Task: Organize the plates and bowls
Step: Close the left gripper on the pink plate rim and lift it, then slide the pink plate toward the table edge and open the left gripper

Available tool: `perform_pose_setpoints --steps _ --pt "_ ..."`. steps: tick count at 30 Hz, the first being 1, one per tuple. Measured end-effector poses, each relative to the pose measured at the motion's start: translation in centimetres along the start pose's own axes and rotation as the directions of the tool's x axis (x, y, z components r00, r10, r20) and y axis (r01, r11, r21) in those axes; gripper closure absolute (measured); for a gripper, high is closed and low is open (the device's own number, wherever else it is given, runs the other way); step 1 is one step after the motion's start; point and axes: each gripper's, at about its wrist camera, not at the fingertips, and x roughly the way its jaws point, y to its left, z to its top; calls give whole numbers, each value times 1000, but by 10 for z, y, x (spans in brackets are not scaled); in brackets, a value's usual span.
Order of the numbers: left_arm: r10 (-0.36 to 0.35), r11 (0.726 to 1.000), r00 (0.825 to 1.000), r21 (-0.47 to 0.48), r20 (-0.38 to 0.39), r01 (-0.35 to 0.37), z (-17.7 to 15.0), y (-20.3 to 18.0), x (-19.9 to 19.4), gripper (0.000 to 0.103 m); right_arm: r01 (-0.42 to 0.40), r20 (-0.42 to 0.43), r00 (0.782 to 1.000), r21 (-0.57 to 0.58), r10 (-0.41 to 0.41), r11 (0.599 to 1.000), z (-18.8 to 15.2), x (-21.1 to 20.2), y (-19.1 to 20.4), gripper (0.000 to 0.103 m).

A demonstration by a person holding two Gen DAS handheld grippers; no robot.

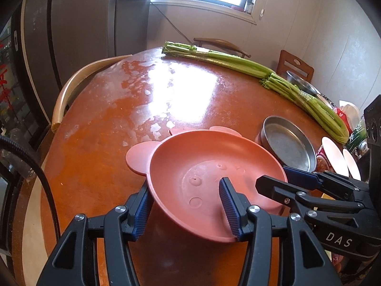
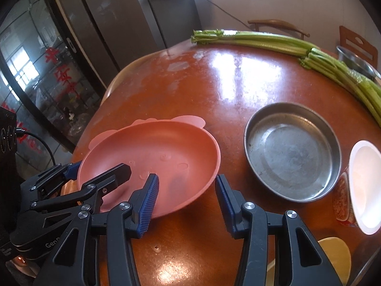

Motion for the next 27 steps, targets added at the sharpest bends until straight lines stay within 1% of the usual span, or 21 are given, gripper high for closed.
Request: perform_pose_setpoints --steps 5,8,13,21,27 --pt "-3 1000 1000 -5 -19 3 -2 4 9 49 -6 -17 1000 16 7 1000 1 7 -2 51" --pt "5 1000 1000 1 -25 -4 -2 3 13 49 -7 -25 1000 21 7 1000 0 10 -3 51" --pt "-3 1000 1000 4 -28 3 -2 2 16 48 -3 -27 1000 30 3 1000 -2 10 -6 51" --pt "56 998 998 -8 -24 -57 -1 11 16 47 13 -36 999 43 -11 999 -3 12 -9 51" --pt "75 997 997 -28 -8 -75 -2 18 3 45 9 -2 1000 36 -9 999 -4 0 -9 51"
